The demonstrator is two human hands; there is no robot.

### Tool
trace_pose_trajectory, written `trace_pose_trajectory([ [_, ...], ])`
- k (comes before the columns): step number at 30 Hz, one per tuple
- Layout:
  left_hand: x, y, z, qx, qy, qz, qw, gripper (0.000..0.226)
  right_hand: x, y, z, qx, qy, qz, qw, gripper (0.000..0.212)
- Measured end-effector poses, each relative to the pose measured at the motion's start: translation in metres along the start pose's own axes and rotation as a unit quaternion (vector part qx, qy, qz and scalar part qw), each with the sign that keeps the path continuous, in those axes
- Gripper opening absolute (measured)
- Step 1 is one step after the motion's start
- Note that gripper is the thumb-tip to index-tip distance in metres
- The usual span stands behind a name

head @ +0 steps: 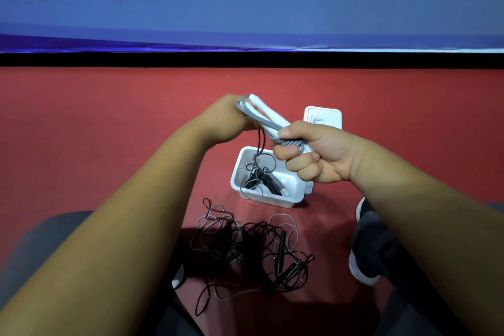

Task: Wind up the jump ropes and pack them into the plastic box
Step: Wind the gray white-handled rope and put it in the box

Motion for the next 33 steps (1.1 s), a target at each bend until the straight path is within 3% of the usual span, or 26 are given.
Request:
trace_pose_trajectory([
  [4,-0.023,-0.004,0.004,0.053,-0.066,0.061,0.995,0.027,-0.016,0.001,0.010,0.091,-0.028,0.069,0.993,0.050],
  [8,-0.028,-0.001,0.004,0.055,-0.138,0.048,0.988,0.018,-0.028,0.002,0.016,0.126,-0.057,0.119,0.983,0.046],
  [15,-0.038,0.000,0.008,0.072,-0.092,0.066,0.991,0.017,-0.033,0.009,-0.001,-0.016,-0.091,0.131,0.987,0.008],
  [18,-0.044,0.001,0.007,0.059,-0.041,0.068,0.995,0.025,-0.030,0.013,-0.014,-0.082,-0.079,0.107,0.988,0.008],
  [22,-0.049,0.003,0.003,0.046,0.055,0.094,0.993,0.014,-0.023,0.016,-0.031,-0.146,-0.038,0.071,0.986,0.009],
  [27,-0.055,0.004,-0.005,0.023,0.174,0.136,0.975,0.020,-0.014,0.016,-0.047,-0.194,0.003,0.028,0.981,0.015],
  [33,-0.044,0.001,-0.005,0.053,0.240,0.102,0.964,0.026,-0.001,0.014,-0.060,-0.233,0.082,-0.031,0.968,0.013],
])
Point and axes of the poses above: each hand's wrist, its own y-axis towards the middle knuckle, its own z-axis out of the palm, x = y × z, the point moved 8 cm from there along y, towards the middle knuckle, and after that the axes turned 7 degrees about z, right-handed, at the moved point
